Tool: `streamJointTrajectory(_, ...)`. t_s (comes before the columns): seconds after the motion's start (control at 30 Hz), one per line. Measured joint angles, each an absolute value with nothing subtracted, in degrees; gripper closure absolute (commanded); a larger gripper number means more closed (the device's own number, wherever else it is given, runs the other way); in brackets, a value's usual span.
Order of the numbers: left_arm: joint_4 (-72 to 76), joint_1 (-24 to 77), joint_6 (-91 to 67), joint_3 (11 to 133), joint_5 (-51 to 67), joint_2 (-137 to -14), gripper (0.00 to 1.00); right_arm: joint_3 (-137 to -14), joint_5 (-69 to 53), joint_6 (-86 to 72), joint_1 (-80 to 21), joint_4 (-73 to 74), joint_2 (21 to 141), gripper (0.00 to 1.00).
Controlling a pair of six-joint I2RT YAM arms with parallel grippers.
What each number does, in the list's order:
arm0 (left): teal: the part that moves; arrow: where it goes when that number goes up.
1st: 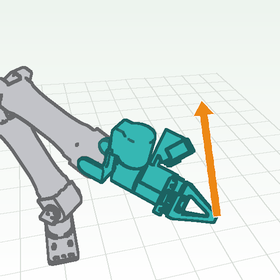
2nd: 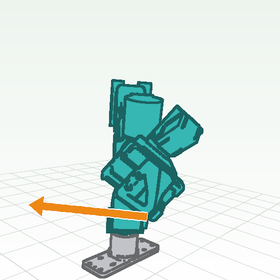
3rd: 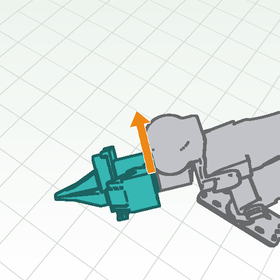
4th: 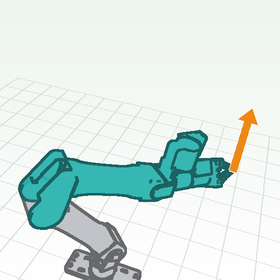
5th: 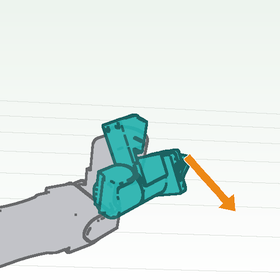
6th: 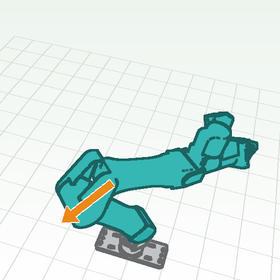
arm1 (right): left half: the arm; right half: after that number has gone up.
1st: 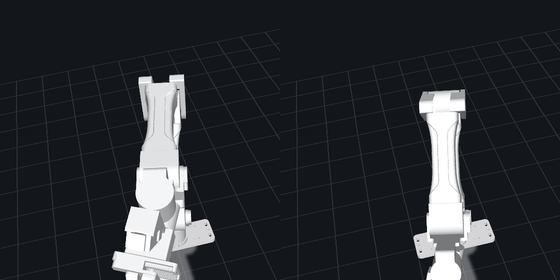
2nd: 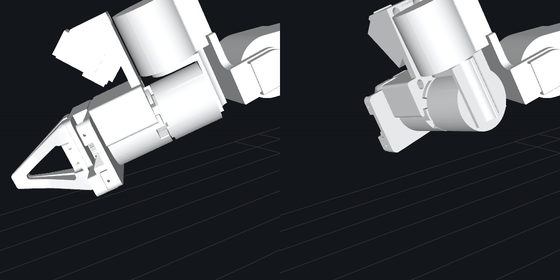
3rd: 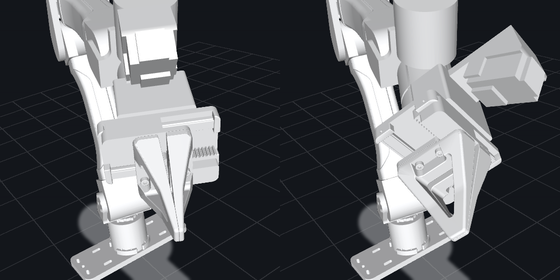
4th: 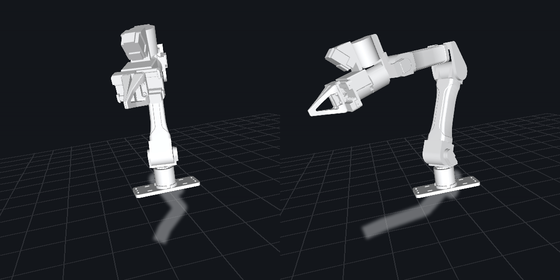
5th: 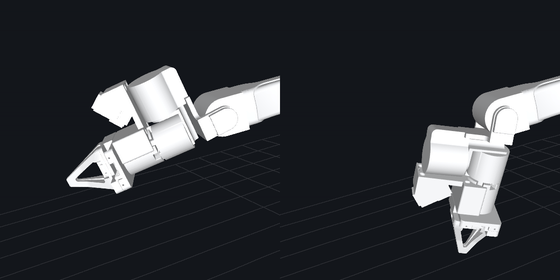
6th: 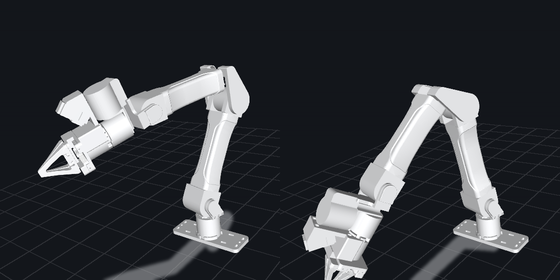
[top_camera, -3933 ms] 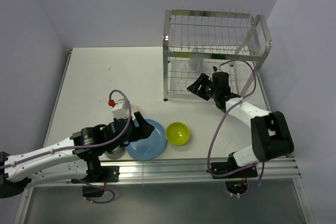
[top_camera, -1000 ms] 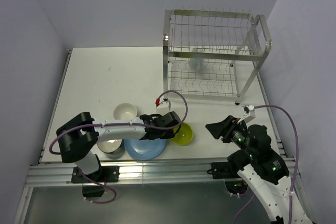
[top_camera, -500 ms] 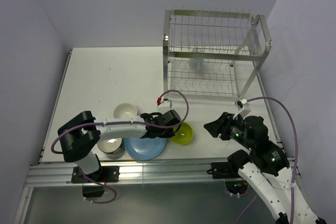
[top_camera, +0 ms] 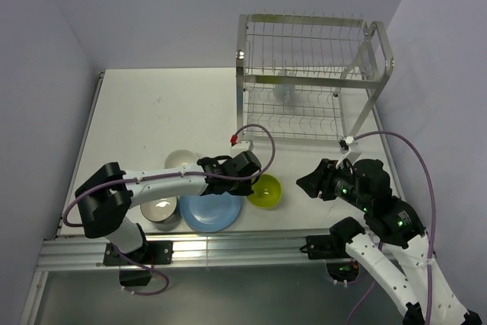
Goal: Load the mixed dishes into the dish rack
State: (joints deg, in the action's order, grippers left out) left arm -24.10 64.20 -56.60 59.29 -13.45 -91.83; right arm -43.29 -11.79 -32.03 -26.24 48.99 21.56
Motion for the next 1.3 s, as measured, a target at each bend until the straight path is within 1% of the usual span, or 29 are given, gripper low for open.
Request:
streamJointTrajectory(0.1, -26.02, 63.13, -54.52, 60.93, -11.57, -90.24, 1.00, -45.17, -11.75, -31.14, -27.64, 49.67, 24.23, 0.47)
streamJointTrajectory(0.2, -28.36, 61.41, -51.70, 63.59, -9.26, -89.49, 1.00, -47.68, -10.66, -30.55, -31.75, 50.39, 27.99, 0.47)
streamJointTrajectory(0.3, -30.28, 59.09, -48.34, 66.24, -6.35, -89.14, 1.00, -50.81, -7.20, -30.61, -38.92, 51.29, 31.75, 0.48)
streamJointTrajectory(0.37, -30.98, 57.45, -46.19, 66.65, -3.75, -88.33, 1.00, -52.99, -4.01, -30.85, -45.47, 51.62, 34.17, 0.48)
streamJointTrajectory(0.5, -32.29, 54.37, -42.44, 66.22, 2.22, -85.41, 1.00, -56.71, 3.03, -31.18, -57.45, 52.12, 38.98, 0.48)
streamJointTrajectory(0.6, -31.92, 53.82, -40.75, 64.10, 7.03, -82.48, 1.00, -58.28, 6.59, -30.68, -63.09, 52.18, 42.09, 0.50)
streamJointTrajectory(0.8, -31.90, 54.89, -39.64, 58.52, 14.06, -78.43, 1.00, -61.04, 11.38, -29.10, -70.98, 53.56, 47.88, 0.51)
streamJointTrajectory(1.03, -32.29, 56.66, -39.62, 57.34, 17.47, -77.97, 1.00, -66.65, 13.76, -25.58, -78.74, 55.05, 56.03, 0.54)
streamJointTrajectory(1.13, -32.38, 57.28, -39.46, 57.34, 18.41, -77.84, 1.00, -68.07, 13.56, -23.97, -80.62, 55.29, 59.31, 0.58)
streamJointTrajectory(1.27, -32.47, 57.93, -38.52, 57.21, 19.55, -77.80, 1.00, -68.36, 11.31, -22.11, -81.84, 55.48, 62.19, 0.59)
streamJointTrajectory(1.3, -32.53, 58.11, -38.30, 57.04, 19.75, -77.71, 1.00, -68.36, 10.66, -21.65, -82.02, 55.55, 62.63, 0.62)
